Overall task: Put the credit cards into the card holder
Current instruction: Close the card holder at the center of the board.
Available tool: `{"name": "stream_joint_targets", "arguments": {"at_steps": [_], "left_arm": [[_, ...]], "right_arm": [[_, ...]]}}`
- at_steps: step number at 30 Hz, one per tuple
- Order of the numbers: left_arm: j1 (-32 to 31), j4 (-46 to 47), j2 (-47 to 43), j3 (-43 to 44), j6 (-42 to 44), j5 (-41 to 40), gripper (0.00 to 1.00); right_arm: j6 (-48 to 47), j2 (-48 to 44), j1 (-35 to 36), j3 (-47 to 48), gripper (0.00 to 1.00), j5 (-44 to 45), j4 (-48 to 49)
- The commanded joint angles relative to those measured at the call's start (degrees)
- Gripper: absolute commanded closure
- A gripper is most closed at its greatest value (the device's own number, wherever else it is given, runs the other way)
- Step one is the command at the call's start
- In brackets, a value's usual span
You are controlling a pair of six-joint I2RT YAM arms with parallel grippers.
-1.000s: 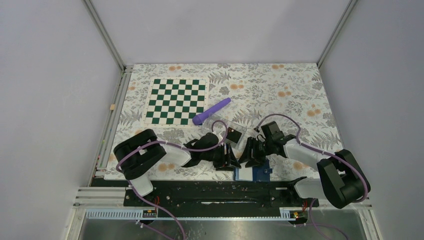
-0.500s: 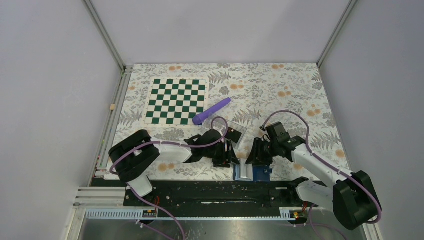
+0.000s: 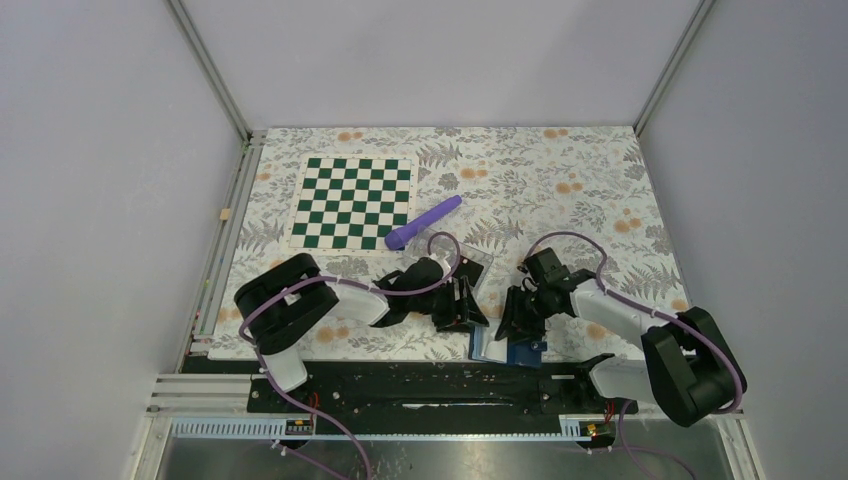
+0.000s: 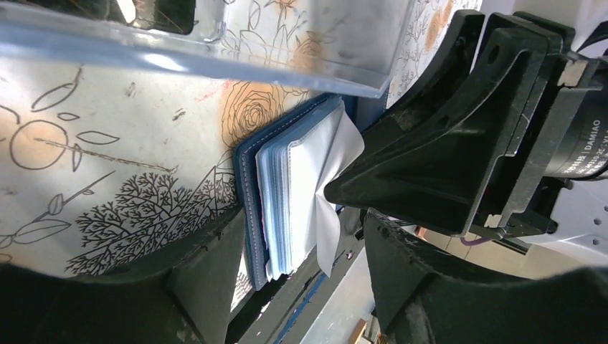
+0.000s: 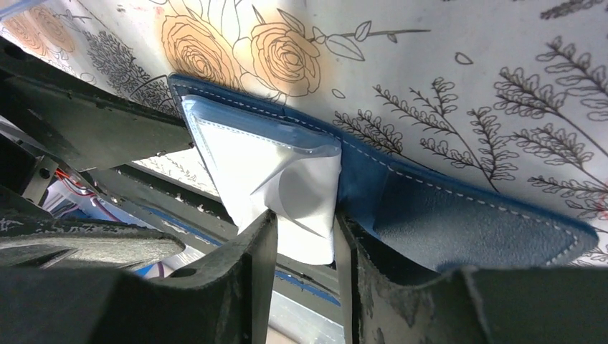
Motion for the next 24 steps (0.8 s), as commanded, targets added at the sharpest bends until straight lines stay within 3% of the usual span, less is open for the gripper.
{"name": "stream_joint_targets", "arguments": {"at_steps": [1,9,18,24], "left_arm": [[-0.6,7.3,0.4,-2.3,-1.0,1.5,0.38],[-1.3,17.0,-1.7,-3.3,-3.2,5.3,0.40],[-2.0,8.5,-4.4,-3.1,1.0,3.3,0.45],[-2.0,16.3,-7.2,-5.4,0.1,3.9,0.47]], "right_arm": [[1.0,2.9,1.0,-1.3,0.59,-1.0,6.0],[3.5,4.7,1.0,-3.1,0.57,-5.9,12.3],[5.0,3.8,1.0,-2.0,0.56,-6.9,14.5],[5.0,3.5,1.0,-2.1,0.55,-7.1,15.5]]}}
